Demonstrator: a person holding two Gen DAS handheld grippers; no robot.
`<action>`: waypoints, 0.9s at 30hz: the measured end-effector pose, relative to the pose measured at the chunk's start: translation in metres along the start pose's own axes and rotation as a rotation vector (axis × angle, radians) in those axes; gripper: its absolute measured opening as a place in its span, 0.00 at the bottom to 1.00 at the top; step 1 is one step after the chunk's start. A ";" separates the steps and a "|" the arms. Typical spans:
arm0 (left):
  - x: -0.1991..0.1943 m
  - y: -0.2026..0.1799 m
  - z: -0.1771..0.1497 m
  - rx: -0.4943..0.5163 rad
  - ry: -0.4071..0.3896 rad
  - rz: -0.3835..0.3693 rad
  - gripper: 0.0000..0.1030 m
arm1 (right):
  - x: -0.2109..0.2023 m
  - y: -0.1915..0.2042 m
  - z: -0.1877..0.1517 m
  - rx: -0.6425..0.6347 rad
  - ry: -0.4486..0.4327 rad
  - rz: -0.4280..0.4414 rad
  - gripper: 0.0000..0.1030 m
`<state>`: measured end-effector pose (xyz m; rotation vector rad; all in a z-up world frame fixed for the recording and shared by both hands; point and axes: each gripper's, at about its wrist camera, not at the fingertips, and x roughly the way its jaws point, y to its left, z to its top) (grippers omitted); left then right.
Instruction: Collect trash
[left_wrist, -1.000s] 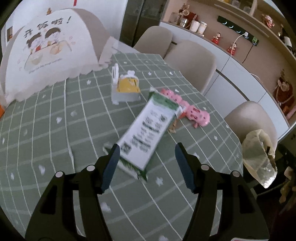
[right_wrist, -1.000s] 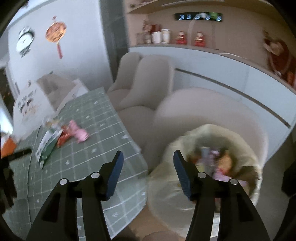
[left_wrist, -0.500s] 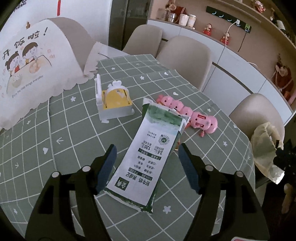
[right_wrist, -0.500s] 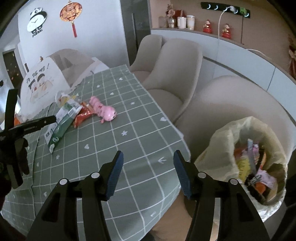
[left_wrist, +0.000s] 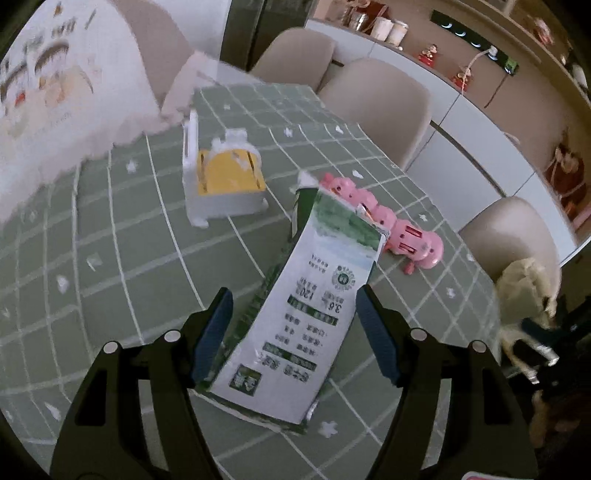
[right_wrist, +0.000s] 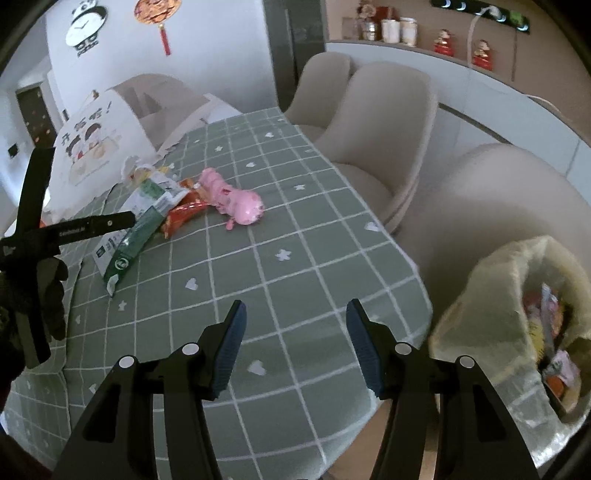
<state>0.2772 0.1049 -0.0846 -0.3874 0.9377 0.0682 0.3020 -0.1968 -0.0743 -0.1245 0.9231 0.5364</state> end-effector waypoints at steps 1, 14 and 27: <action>0.002 0.000 -0.003 -0.013 0.034 -0.016 0.63 | 0.003 0.004 0.002 -0.010 0.001 0.010 0.52; -0.039 -0.011 -0.063 -0.048 0.078 -0.169 0.57 | 0.021 0.032 0.017 0.005 -0.001 0.144 0.52; -0.141 0.085 -0.070 -0.266 -0.166 0.114 0.63 | 0.059 0.161 0.031 -0.010 0.066 0.252 0.52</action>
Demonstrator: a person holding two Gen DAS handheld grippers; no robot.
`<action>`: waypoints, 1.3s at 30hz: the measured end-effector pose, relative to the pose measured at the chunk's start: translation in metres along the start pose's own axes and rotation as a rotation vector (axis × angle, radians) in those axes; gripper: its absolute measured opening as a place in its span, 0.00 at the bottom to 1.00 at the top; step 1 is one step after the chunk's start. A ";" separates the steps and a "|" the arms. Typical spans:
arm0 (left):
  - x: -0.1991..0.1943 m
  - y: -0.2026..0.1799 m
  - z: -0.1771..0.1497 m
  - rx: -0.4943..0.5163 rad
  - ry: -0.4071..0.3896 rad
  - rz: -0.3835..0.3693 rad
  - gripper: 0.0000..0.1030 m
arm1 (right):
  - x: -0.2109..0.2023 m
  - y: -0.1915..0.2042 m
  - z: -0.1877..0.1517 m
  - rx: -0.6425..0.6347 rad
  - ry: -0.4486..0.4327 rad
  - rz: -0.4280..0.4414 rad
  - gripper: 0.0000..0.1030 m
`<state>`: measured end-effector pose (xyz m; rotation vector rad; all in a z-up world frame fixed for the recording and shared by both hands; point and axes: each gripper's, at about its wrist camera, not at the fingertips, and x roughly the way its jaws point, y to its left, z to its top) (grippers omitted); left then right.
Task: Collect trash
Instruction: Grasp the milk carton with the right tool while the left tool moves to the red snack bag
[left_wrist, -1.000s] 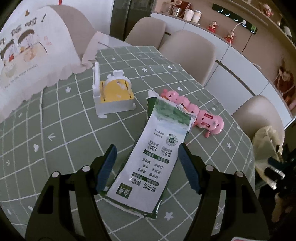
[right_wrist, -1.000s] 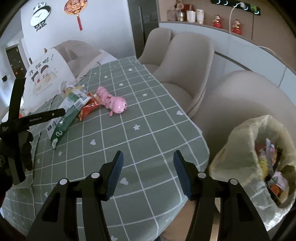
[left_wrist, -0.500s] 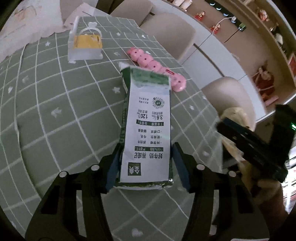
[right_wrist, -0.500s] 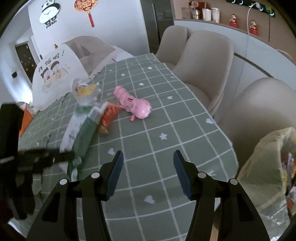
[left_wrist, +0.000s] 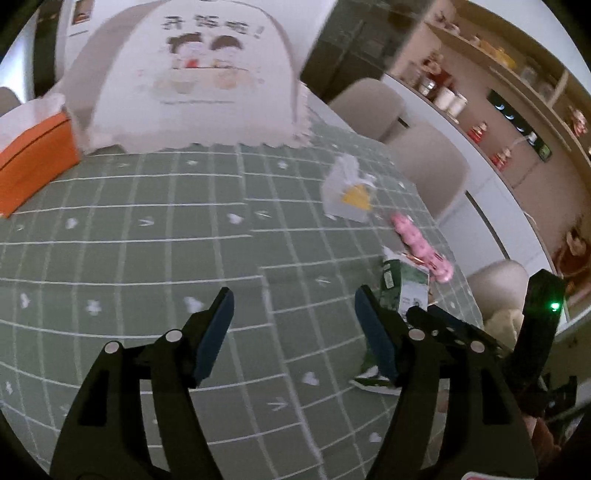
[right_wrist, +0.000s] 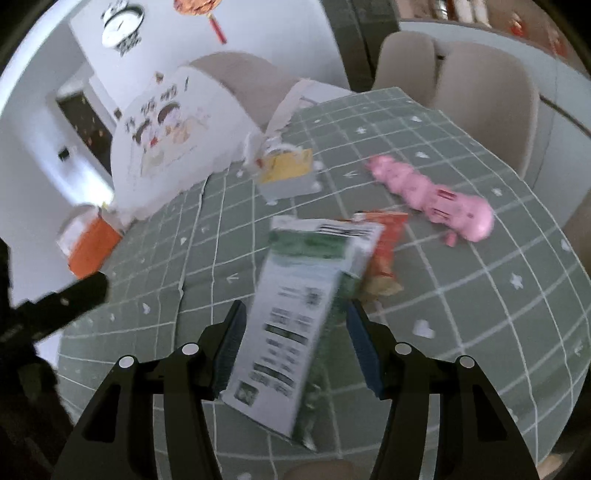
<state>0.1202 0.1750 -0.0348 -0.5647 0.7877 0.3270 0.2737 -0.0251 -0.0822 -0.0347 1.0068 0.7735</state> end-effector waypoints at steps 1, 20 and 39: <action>-0.002 0.004 0.001 -0.006 -0.005 0.008 0.63 | 0.006 0.004 0.001 -0.011 0.010 -0.023 0.52; 0.022 -0.008 -0.002 0.018 0.055 -0.042 0.63 | -0.029 -0.036 -0.051 -0.116 0.126 0.074 0.20; 0.055 -0.102 -0.001 0.211 0.105 -0.218 0.63 | -0.097 -0.094 -0.071 -0.008 -0.042 -0.016 0.51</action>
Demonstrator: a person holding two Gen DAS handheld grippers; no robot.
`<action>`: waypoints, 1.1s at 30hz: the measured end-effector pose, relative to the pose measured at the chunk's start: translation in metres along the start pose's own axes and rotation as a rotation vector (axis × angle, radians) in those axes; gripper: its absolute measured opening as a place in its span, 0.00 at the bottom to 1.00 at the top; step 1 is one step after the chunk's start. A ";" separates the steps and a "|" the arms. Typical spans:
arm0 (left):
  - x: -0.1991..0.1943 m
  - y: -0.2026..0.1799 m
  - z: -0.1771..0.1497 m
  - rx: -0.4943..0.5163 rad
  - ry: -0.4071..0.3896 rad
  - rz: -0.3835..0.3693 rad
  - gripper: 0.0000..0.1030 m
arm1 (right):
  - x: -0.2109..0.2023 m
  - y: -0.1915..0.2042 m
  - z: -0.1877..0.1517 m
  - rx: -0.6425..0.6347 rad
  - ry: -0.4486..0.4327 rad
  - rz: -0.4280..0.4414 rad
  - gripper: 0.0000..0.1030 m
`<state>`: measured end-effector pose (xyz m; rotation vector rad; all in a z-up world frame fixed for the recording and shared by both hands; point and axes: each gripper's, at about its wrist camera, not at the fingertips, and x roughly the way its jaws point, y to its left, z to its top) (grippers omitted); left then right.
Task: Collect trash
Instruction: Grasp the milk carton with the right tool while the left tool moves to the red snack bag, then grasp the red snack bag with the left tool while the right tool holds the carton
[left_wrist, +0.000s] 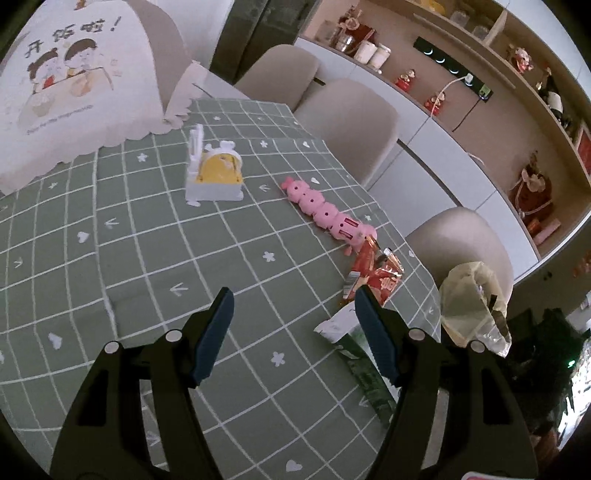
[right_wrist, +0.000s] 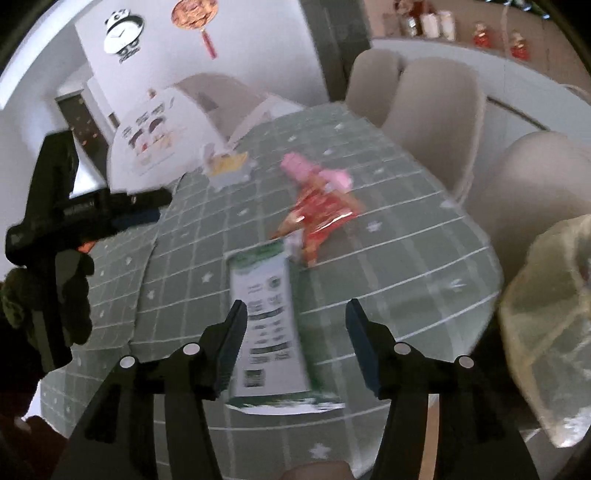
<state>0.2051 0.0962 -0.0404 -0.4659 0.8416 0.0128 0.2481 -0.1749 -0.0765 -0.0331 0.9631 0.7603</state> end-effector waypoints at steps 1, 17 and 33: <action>-0.003 0.003 -0.001 -0.006 0.000 0.007 0.63 | 0.009 0.007 0.000 -0.013 0.022 0.001 0.51; 0.010 0.023 -0.011 -0.037 0.028 0.021 0.63 | 0.004 0.036 -0.010 -0.194 0.021 -0.045 0.48; 0.116 -0.085 0.000 0.234 0.138 -0.071 0.61 | -0.063 -0.074 -0.027 0.174 -0.106 -0.308 0.48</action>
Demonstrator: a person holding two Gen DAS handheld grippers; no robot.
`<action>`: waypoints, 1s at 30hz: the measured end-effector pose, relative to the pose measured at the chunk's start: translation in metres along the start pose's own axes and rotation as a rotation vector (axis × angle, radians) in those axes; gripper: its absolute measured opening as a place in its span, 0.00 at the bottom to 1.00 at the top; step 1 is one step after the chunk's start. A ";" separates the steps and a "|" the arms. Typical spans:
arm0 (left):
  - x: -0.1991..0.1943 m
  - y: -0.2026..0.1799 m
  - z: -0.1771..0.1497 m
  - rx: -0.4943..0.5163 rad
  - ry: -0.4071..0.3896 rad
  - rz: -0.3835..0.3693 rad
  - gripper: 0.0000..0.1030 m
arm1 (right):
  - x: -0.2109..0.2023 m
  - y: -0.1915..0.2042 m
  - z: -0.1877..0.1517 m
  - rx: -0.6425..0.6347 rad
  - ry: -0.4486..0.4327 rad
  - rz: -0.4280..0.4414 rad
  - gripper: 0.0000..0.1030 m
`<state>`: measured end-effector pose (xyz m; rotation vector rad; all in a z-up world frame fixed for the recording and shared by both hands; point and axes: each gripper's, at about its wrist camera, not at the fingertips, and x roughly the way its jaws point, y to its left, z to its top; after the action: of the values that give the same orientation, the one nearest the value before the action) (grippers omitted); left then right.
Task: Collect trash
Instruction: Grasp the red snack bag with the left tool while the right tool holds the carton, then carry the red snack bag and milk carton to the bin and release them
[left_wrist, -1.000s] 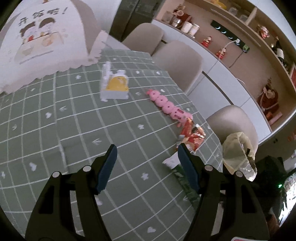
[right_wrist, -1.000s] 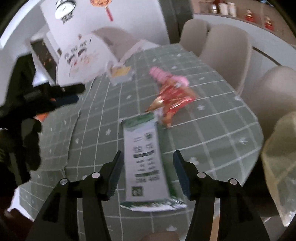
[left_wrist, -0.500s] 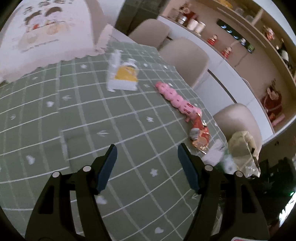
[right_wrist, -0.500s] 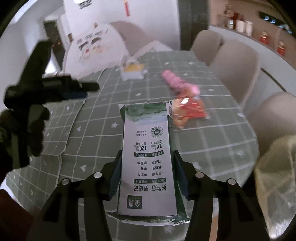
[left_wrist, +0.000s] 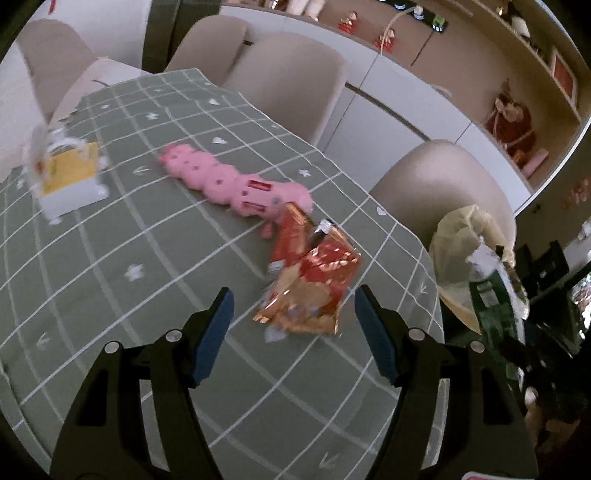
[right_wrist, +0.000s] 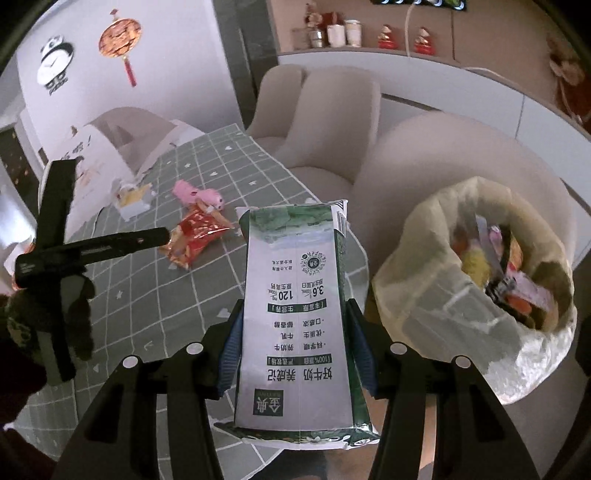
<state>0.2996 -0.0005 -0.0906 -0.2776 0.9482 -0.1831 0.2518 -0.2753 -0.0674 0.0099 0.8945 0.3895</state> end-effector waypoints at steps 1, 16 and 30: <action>0.006 -0.003 0.002 0.003 0.013 0.020 0.59 | -0.001 0.000 0.000 0.002 0.001 -0.001 0.48; -0.017 -0.013 0.001 -0.035 0.002 0.060 0.26 | -0.005 -0.002 -0.006 0.030 -0.005 0.035 0.48; -0.147 -0.053 0.000 0.015 -0.196 0.136 0.27 | -0.059 0.014 0.029 -0.091 -0.175 0.076 0.48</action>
<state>0.2142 -0.0101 0.0395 -0.2116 0.7683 -0.0369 0.2361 -0.2772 -0.0022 -0.0055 0.7047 0.4917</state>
